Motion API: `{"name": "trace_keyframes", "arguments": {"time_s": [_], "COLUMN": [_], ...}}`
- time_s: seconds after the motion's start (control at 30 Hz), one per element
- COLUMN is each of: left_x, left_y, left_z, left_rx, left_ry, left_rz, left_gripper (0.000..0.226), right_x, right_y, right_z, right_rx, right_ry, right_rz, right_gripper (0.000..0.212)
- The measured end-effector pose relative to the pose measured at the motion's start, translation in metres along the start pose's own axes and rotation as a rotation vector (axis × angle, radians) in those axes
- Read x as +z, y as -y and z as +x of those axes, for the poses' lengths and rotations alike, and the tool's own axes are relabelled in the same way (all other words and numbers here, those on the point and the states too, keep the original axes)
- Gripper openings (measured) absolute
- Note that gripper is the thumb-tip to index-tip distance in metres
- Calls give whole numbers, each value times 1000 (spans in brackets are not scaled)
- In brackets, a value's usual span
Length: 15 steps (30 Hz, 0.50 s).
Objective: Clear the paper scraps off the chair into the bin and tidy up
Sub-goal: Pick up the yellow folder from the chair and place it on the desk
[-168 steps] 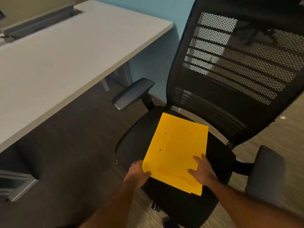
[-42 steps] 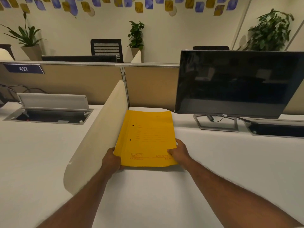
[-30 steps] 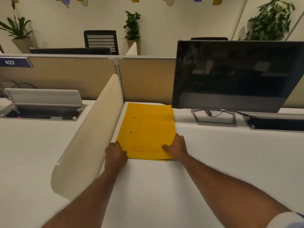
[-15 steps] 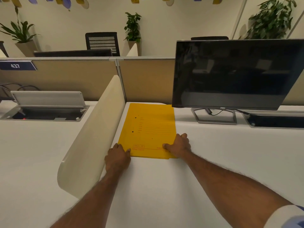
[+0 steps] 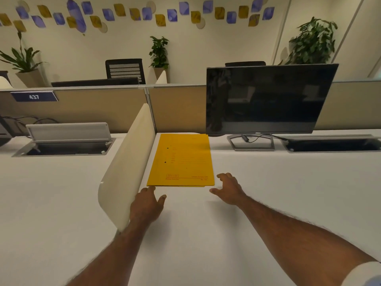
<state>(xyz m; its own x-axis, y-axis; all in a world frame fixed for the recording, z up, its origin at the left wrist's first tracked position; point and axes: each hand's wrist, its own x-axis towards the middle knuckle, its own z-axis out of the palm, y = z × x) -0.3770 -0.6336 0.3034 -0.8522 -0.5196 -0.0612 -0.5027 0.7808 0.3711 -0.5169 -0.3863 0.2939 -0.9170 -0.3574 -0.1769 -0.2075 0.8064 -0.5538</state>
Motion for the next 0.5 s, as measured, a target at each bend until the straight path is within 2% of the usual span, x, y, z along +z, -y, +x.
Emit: {"name": "trace_keyframes", "arguments": {"time_s": [0.5], "left_x": [-56], "left_y": [41], "left_z": [-168], "left_rx": [160], "left_ry": [-56], "left_rz": [14], "left_gripper": [53], "right_x": [-10], "right_y": [17], "right_z": [-196], "right_rx": [-50], "right_ry": [-57], "right_rz": [-83], "right_gripper": [64]}}
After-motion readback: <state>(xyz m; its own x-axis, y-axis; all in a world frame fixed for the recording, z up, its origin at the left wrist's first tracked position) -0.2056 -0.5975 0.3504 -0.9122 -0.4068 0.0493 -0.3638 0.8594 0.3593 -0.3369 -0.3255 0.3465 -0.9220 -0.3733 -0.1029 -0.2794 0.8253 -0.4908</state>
